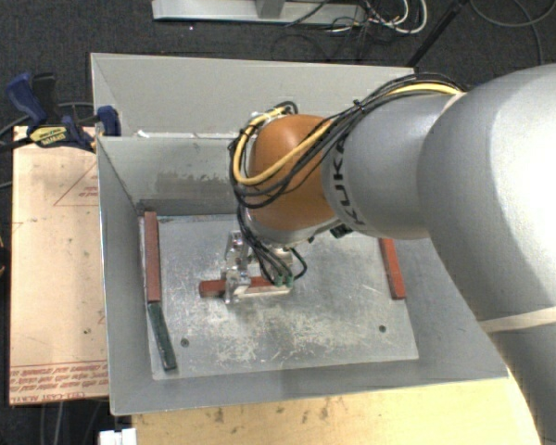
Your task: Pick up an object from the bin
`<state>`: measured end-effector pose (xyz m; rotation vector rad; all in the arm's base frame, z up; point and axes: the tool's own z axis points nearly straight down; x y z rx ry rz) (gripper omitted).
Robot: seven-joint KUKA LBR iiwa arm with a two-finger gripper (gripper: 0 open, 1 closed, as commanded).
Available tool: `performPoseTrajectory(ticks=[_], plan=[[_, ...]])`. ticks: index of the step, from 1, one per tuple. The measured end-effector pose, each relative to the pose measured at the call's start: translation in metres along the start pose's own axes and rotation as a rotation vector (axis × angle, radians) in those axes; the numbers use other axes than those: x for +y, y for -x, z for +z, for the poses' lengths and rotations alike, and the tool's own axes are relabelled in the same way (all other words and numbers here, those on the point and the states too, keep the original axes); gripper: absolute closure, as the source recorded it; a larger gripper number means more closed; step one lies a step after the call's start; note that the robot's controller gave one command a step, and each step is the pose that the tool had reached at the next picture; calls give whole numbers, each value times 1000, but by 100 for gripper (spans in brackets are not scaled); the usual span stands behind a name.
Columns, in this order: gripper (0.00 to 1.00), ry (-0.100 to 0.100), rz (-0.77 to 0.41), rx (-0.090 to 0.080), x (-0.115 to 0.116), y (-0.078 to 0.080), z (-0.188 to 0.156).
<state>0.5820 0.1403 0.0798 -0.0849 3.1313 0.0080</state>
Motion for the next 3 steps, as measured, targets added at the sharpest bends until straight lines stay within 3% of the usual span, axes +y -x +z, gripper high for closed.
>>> performPoseTrajectory(ticks=[2, 3], plan=[[100, 4, 18, 4, -2, 1, 1], [100, -2, 44, -1, 6, 17, -199]])
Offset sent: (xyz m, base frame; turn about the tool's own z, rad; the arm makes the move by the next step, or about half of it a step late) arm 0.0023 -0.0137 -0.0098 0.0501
